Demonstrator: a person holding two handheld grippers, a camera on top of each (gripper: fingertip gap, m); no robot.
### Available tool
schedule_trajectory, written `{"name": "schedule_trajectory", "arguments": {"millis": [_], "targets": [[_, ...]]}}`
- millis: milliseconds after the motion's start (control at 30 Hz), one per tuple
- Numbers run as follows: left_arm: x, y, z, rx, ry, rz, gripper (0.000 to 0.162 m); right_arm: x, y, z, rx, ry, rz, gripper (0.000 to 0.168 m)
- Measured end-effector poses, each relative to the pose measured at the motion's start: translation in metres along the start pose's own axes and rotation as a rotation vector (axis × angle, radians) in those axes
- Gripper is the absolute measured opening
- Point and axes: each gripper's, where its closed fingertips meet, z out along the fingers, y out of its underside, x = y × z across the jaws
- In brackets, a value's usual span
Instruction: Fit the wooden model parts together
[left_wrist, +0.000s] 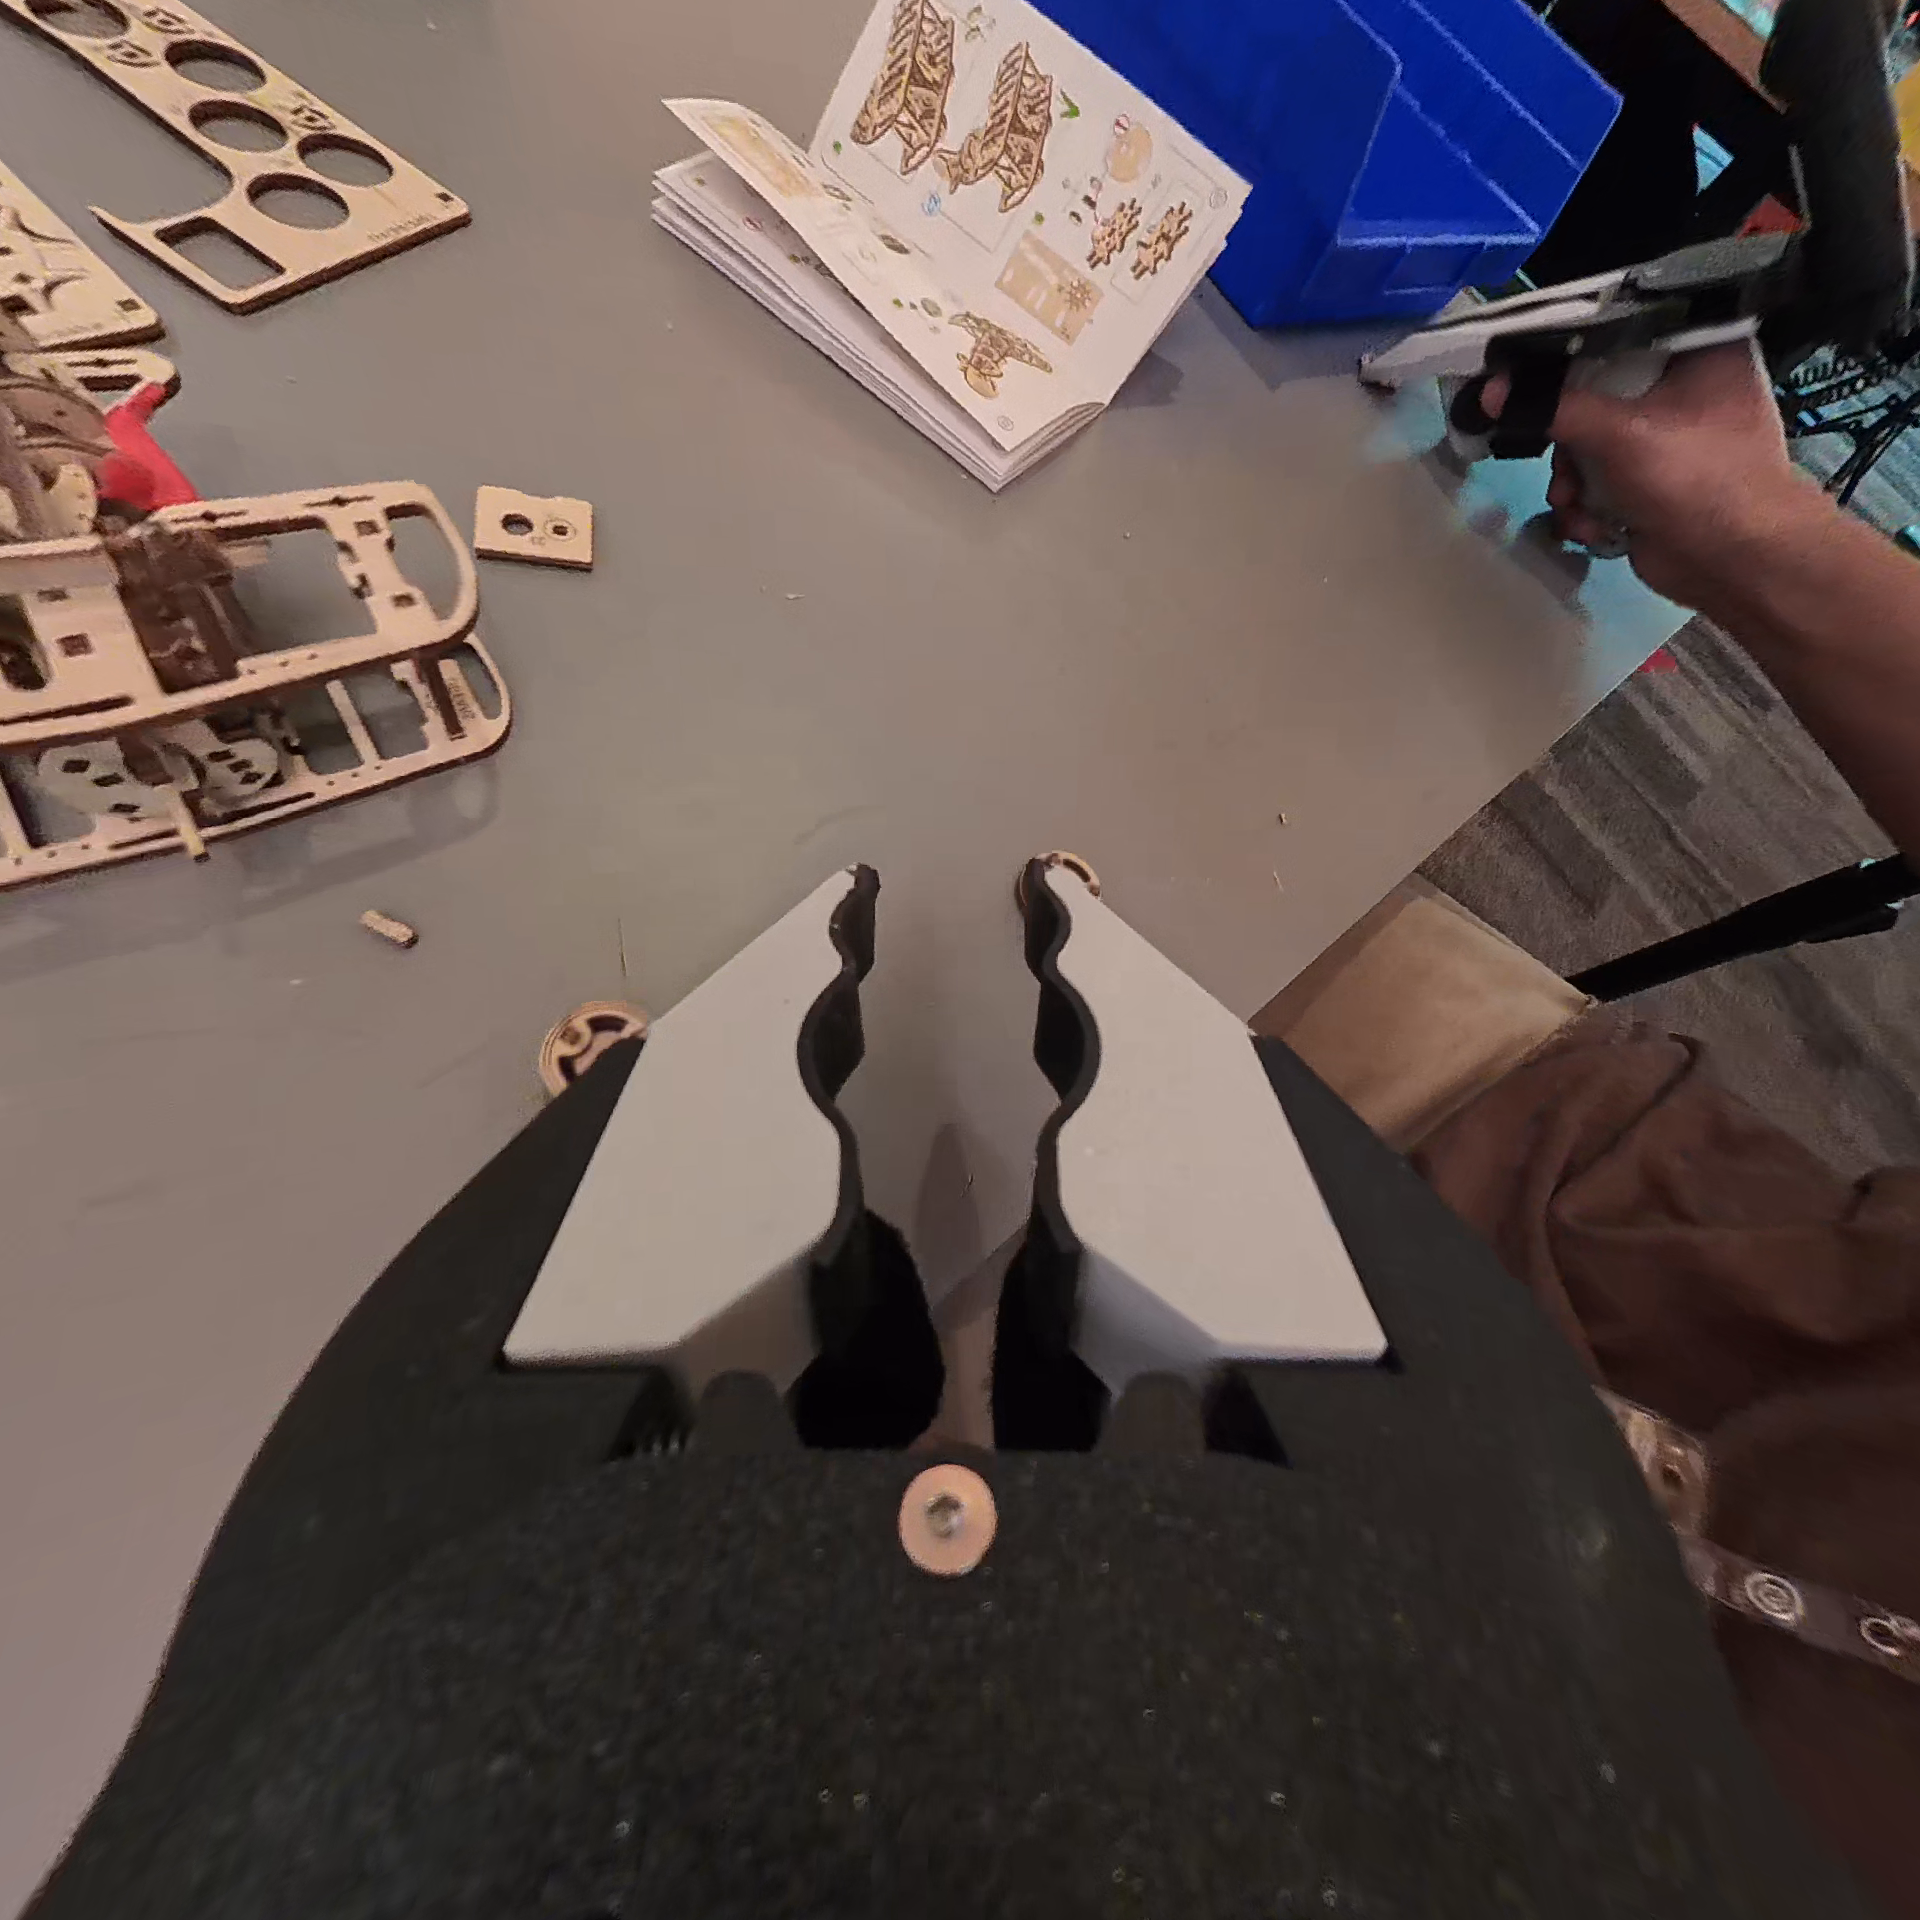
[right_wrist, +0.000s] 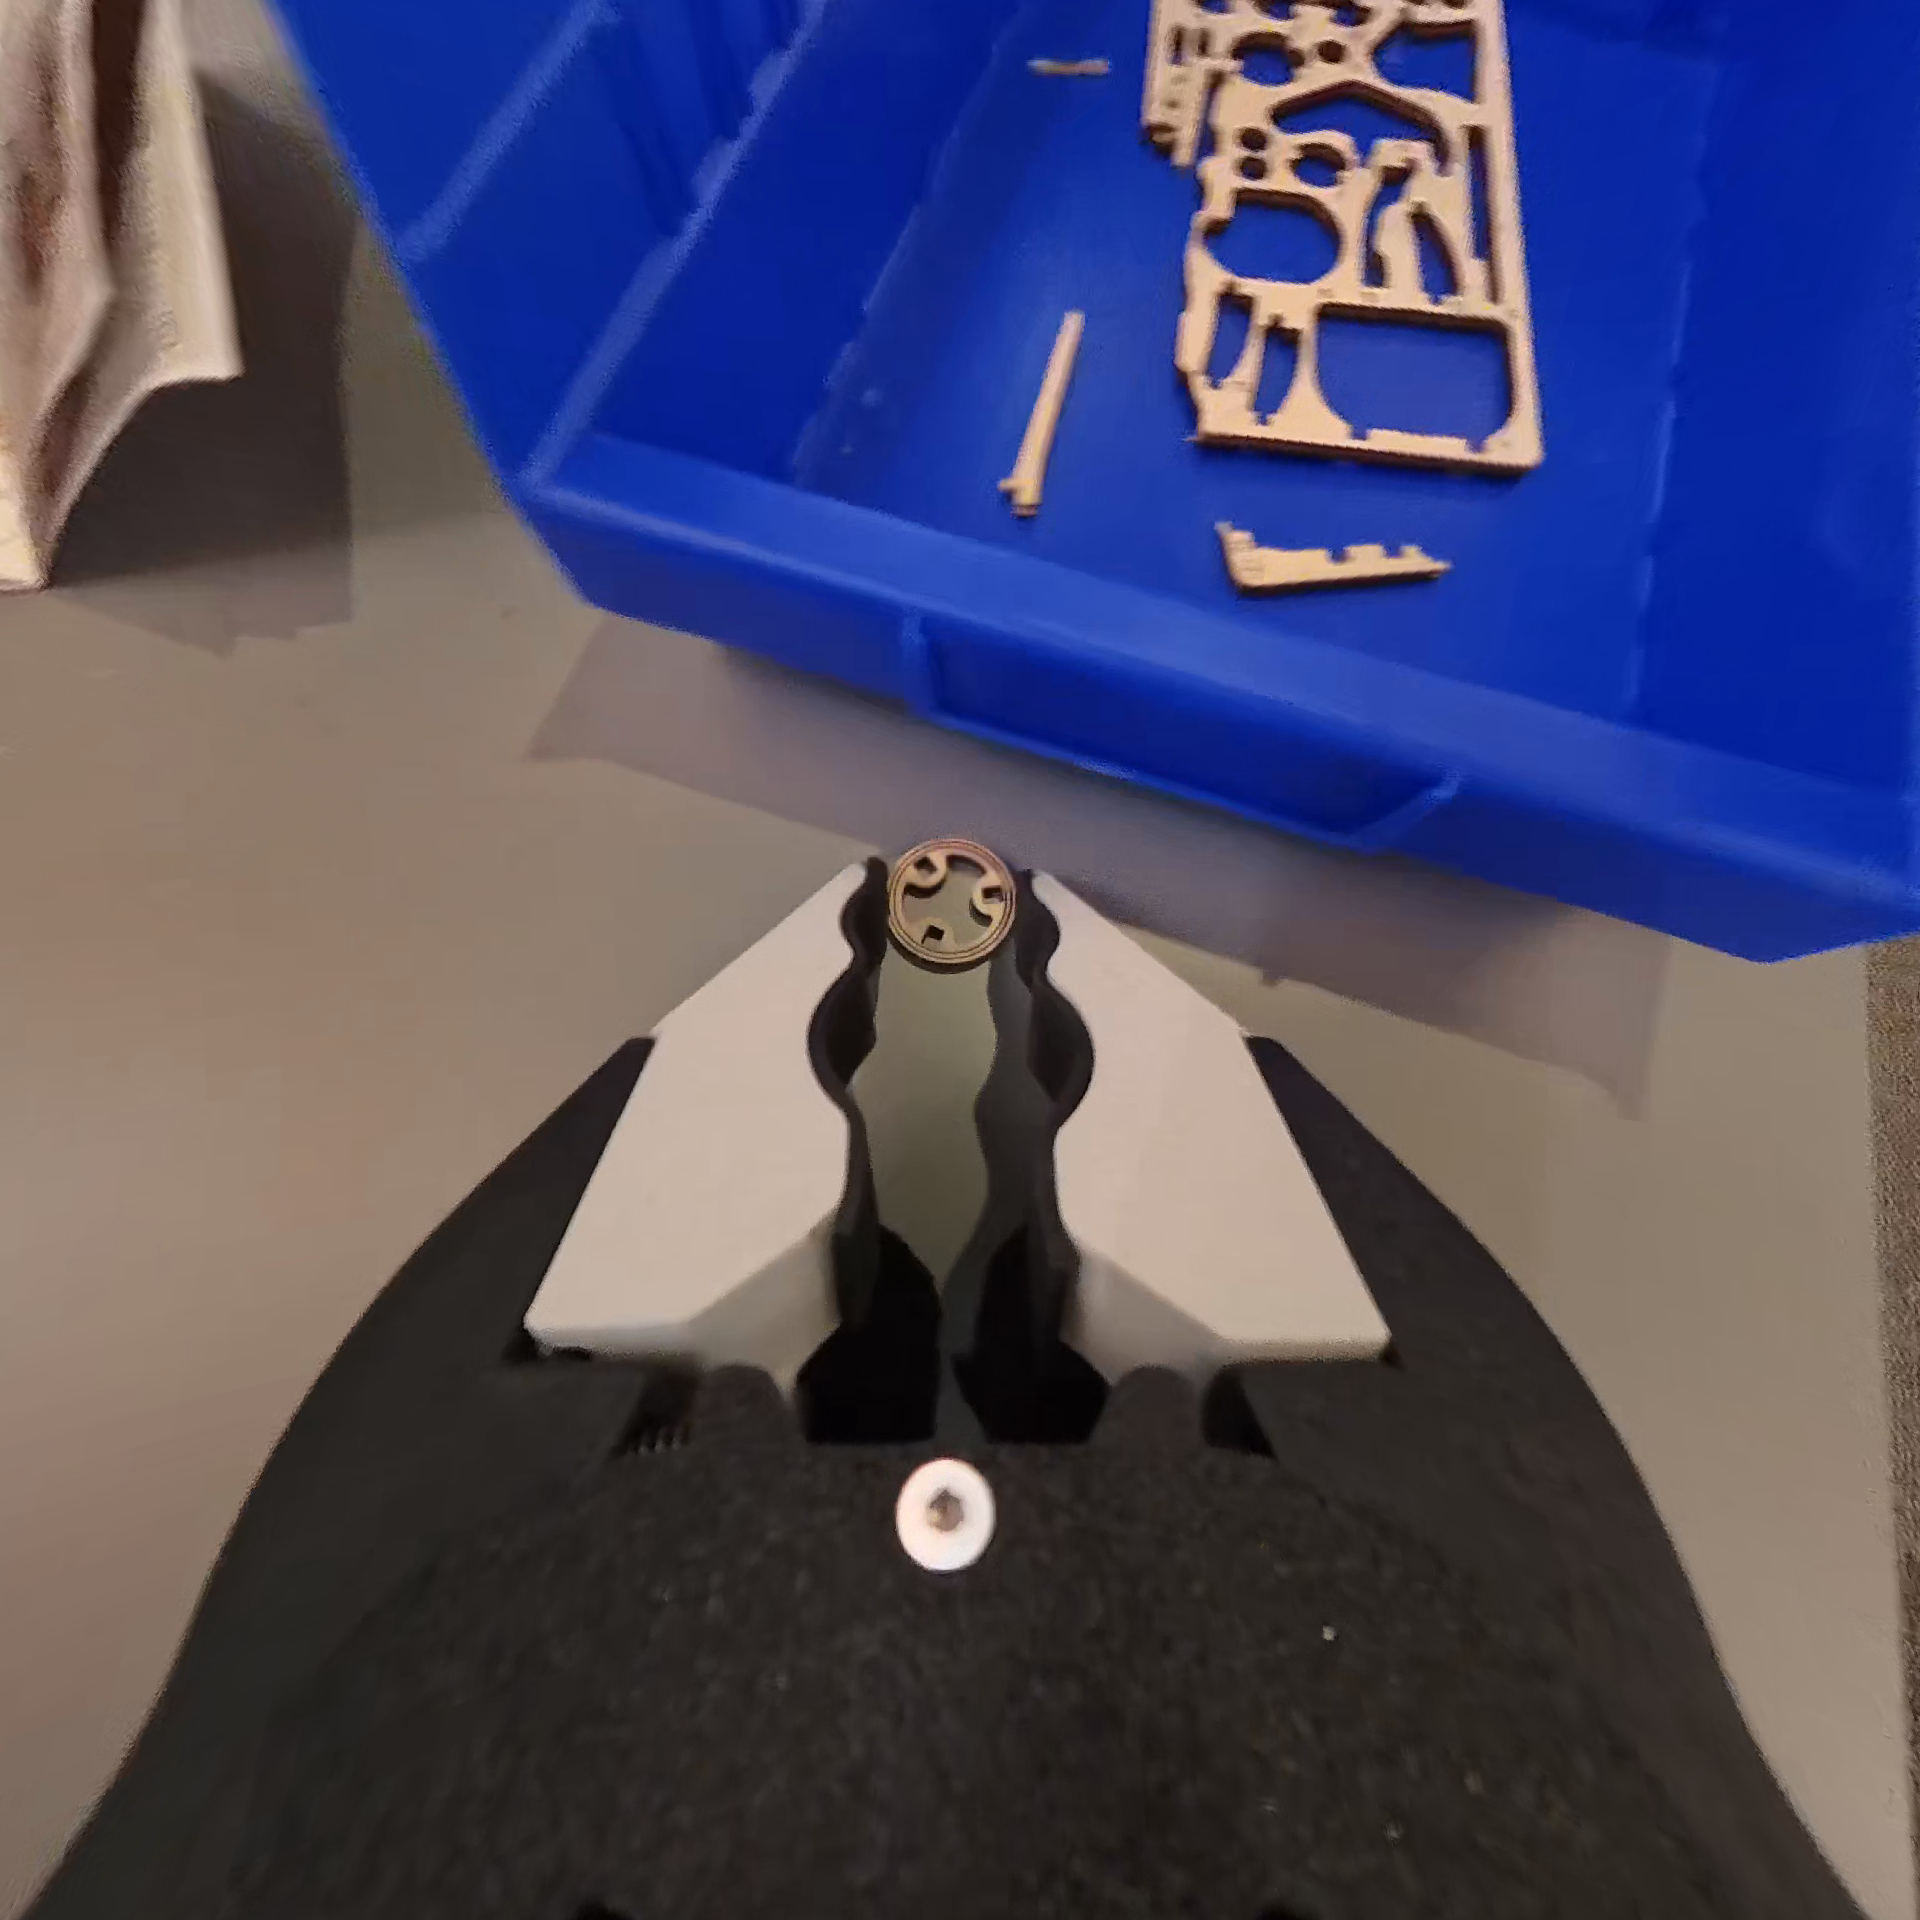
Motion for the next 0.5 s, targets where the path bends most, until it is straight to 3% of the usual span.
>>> {"name": "schedule_trajectory", "arguments": {"millis": [67, 133, 233, 333, 400, 500], "targets": [[-0.002, 0.002, -0.006, 0.008, 0.007, -0.032, 0.026, -0.027, -0.002, -0.006, 0.007, -0.070, -0.056, 0.023], [-0.006, 0.005, -0.012, 0.013, 0.004, -0.052, 0.026, -0.083, -0.017, -0.022, 0.051, -0.201, -0.131, 0.023], [-0.015, 0.011, -0.017, -0.011, -0.036, -0.034, 0.026, -0.221, -0.031, -0.053, 0.106, -0.473, -0.299, 0.023], [-0.017, 0.014, -0.015, -0.031, -0.038, -0.022, 0.026, -0.340, -0.006, -0.063, 0.086, -0.649, -0.500, 0.024], [-0.011, 0.017, -0.013, -0.044, 0.001, -0.038, 0.026, -0.377, 0.001, -0.062, 0.103, -0.682, -0.647, 0.024], [-0.002, 0.022, -0.009, -0.065, 0.051, -0.037, 0.026, -0.395, 0.003, -0.058, 0.067, -0.818, -0.705, 0.024]]}}
